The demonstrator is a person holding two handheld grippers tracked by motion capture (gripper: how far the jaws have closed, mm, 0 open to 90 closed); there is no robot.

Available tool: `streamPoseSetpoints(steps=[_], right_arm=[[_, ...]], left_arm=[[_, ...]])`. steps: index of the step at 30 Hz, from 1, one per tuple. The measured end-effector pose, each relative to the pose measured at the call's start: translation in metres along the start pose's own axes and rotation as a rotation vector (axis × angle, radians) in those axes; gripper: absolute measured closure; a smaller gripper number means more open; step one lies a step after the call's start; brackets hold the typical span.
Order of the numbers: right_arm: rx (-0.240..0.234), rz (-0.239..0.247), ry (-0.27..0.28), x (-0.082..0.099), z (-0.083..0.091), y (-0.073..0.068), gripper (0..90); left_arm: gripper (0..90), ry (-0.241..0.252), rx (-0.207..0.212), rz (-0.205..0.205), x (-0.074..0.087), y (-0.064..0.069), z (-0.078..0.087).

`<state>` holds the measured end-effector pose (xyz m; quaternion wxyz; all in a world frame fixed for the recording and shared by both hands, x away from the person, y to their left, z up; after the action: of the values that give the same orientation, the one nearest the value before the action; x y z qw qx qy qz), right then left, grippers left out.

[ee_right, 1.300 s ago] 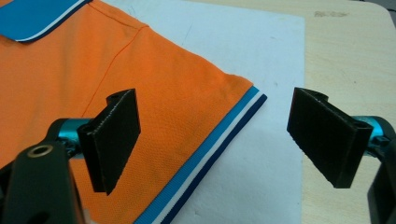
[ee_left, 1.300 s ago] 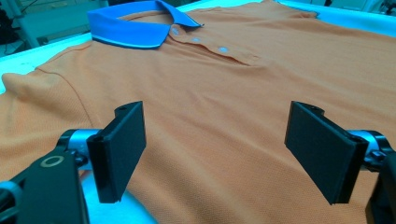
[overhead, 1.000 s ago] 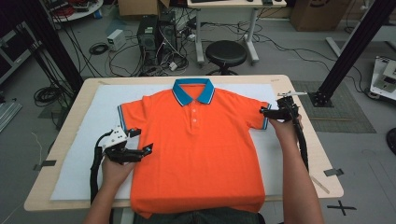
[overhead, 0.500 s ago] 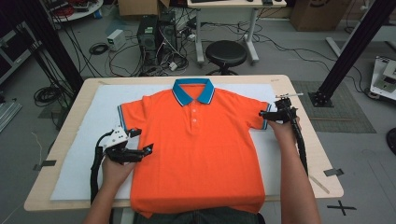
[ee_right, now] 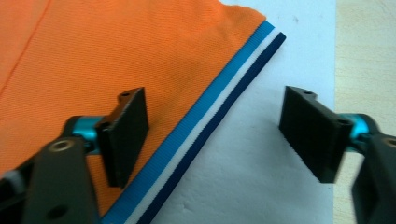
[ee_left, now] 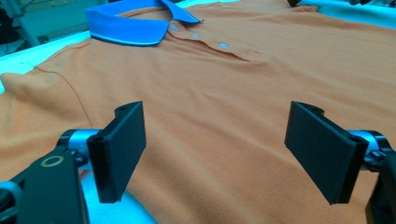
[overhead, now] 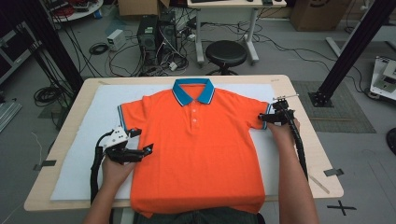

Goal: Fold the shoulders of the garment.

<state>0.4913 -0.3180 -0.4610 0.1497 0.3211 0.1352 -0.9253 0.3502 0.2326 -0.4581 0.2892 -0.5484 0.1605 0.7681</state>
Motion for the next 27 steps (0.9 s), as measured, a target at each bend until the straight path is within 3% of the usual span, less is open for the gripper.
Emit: streamPoseSetpoints(steps=[2, 3, 4, 7, 8, 9, 10, 17, 19, 27], right_arm=[[-0.019, 0.008, -0.001, -0.001, 0.002, -0.002, 48.1], [-0.019, 0.008, -0.001, -0.001, 0.002, -0.002, 48.1], [-0.032, 0.025, -0.003, -0.001, 0.002, -0.005, 58.1], [-0.031, 0.04, -0.007, -0.002, 0.002, -0.009, 64.3], [-0.036, 0.049, -0.003, -0.002, 0.002, -0.01, 72.1], [-0.036, 0.049, -0.003, -0.002, 0.002, -0.01, 72.1], [-0.045, 0.066, 0.003, -0.003, 0.002, -0.011, 78.3], [-0.054, 0.081, 0.008, -0.003, 0.004, -0.014, 82.0], [-0.057, 0.078, 0.023, -0.004, 0.007, -0.014, 82.0], [-0.086, 0.139, 0.096, -0.011, 0.023, -0.027, 82.1]], left_arm=[[20.7, 0.0, 0.0, -0.001, 0.0, 0.0, 0.0], [20.7, 0.0, 0.0, -0.001, 0.0, 0.0, 0.0], [20.7, 0.001, 0.0, -0.001, 0.0, 0.0, 0.0], [20.7, 0.003, -0.001, -0.003, 0.0, 0.0, 0.0], [20.7, 0.003, 0.0, -0.002, 0.0, 0.001, 0.0], [20.7, 0.003, 0.0, -0.002, 0.0, 0.001, 0.0], [20.7, 0.001, 0.002, -0.001, 0.0, 0.0, 0.0], [20.7, 0.001, 0.001, 0.001, 0.0, 0.0, 0.0], [20.7, 0.001, 0.002, -0.001, 0.0, 0.0, 0.0], [20.7, -0.004, -0.001, -0.004, 0.0, 0.0, 0.0]])
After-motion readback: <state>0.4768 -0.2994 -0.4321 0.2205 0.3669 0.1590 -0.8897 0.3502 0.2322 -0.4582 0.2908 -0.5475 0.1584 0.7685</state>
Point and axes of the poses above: each handheld gripper's, and its own axes: z roughly backward along the jaws, x roughly out of its underside, y roughly to its right, the point moved 2 cm from there along -z, roughly forward along the jaws, and after that the axes turned 10 degrees about -x, right-handed, at the moved point
